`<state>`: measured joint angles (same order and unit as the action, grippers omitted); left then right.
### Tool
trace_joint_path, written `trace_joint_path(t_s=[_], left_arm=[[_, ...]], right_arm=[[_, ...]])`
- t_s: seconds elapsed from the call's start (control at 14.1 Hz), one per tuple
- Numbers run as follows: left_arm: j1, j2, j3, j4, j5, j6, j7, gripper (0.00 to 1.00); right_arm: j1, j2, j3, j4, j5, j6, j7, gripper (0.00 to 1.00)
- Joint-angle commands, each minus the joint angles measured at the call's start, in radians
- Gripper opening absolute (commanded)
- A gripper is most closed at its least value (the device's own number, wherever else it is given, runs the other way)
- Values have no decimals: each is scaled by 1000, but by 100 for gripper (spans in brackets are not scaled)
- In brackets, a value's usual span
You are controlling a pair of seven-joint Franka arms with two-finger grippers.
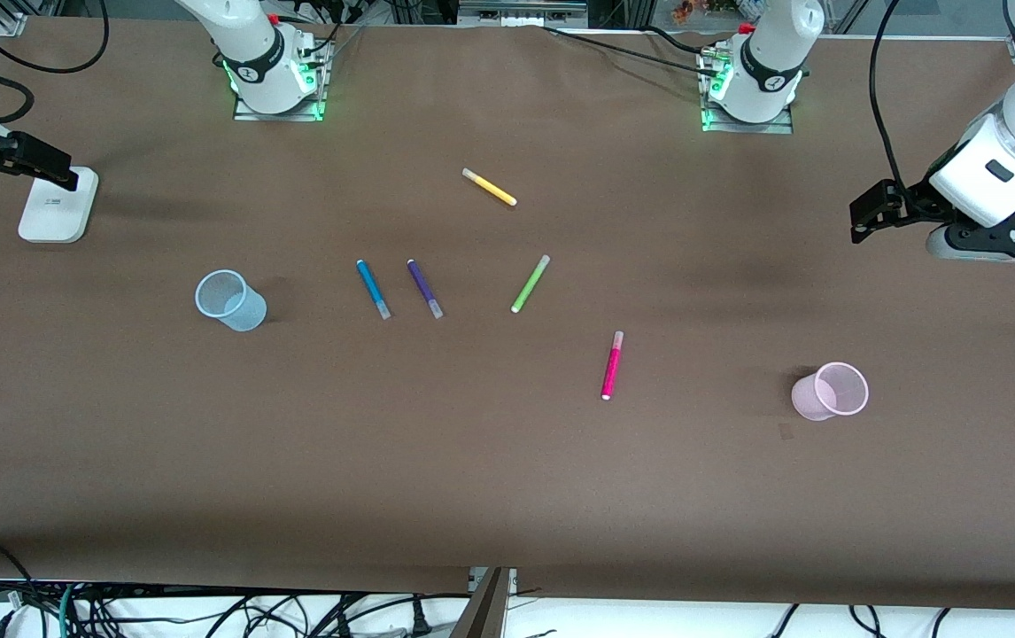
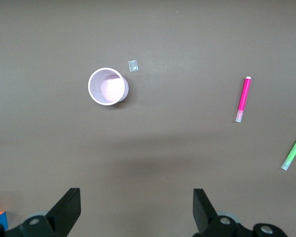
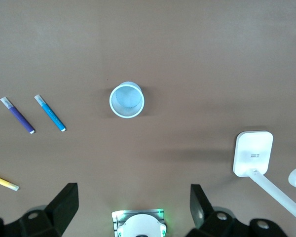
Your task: Place pink and blue markers in matching cups
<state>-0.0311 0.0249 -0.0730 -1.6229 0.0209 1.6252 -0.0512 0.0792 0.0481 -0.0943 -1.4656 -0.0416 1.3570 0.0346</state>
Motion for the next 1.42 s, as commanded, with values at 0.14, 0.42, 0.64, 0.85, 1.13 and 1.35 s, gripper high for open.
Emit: trace_joint_path(t_s=[0.14, 0.42, 0.64, 0.85, 1.13, 1.35], left_arm=[[3, -14, -4, -8, 5, 4, 19, 100], [3, -14, -4, -8, 5, 4, 17, 100], [3, -13, -4, -8, 5, 4, 17, 100], [2, -2, -4, -9, 2, -13, 17, 100], [-33, 44, -14, -11, -36, -68, 19, 100], [-53, 140, -51, -8, -76, -51, 8, 100]], right_arm=[[-12, 9, 4, 21, 22, -18, -18, 100], [-9, 16, 5, 21, 25, -9, -12, 100], [4, 67, 14, 19, 25, -1, -1, 100], [51, 142, 24, 19, 25, 16, -12, 100], [138, 249, 25, 14, 26, 86, -13, 100], [227, 364, 25, 11, 31, 166, -12, 100]])
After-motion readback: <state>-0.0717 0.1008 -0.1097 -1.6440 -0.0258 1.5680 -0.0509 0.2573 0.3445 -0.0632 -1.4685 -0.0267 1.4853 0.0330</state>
